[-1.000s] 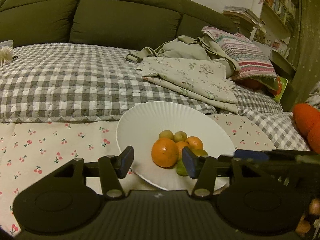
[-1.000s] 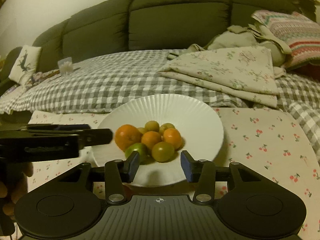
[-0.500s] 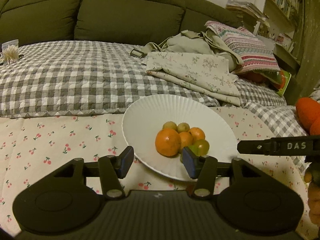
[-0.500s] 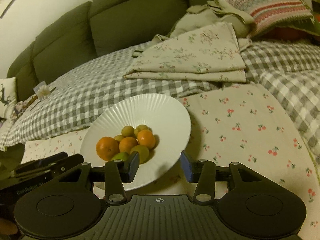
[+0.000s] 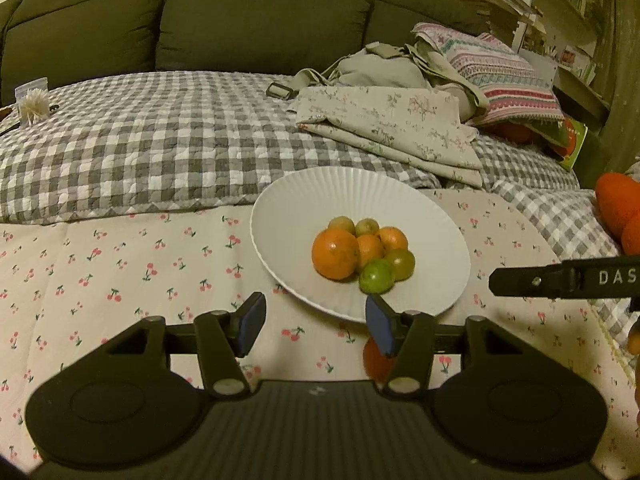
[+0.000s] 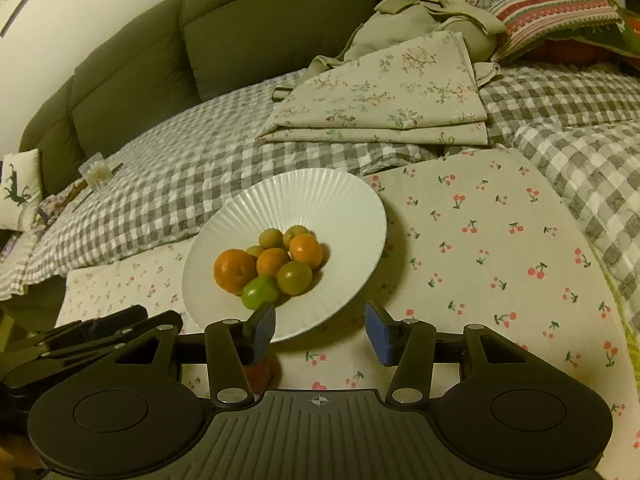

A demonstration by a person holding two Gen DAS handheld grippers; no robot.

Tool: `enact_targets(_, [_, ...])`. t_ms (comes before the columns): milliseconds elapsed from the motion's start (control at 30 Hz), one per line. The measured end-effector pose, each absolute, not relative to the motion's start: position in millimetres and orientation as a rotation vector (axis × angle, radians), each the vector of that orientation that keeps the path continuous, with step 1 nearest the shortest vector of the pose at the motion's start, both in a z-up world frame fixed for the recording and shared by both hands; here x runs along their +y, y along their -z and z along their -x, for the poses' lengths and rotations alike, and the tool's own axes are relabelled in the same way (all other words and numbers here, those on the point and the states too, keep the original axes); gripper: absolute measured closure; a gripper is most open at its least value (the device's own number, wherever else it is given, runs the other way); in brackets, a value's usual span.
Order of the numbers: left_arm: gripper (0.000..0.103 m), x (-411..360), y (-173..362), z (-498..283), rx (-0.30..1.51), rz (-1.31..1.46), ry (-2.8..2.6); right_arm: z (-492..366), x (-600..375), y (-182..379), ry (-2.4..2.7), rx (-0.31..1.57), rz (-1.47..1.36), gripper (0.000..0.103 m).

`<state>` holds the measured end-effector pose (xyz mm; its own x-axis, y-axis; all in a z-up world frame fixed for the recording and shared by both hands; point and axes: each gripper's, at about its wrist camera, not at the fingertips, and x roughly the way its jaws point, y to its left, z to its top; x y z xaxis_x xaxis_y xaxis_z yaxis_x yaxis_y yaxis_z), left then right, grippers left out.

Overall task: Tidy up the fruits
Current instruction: 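Move both open tools back toward the remaining lime and red tomato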

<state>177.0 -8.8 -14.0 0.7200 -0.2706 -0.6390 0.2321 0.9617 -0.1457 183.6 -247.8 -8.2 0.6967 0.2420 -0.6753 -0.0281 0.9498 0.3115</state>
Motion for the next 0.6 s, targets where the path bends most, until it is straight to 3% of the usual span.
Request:
enact_targets(400, [0.046, -6, 18, -152, 0.769, 0.044, 0.265, -173, -242, 2, -0.176, 0.811, -0.281, 0.052])
enact_targets(600, [0.044, -10, 24, -137, 0.804, 0.061, 0.304, -169, -237, 1, -0.186, 0.845, -0.285, 0.046])
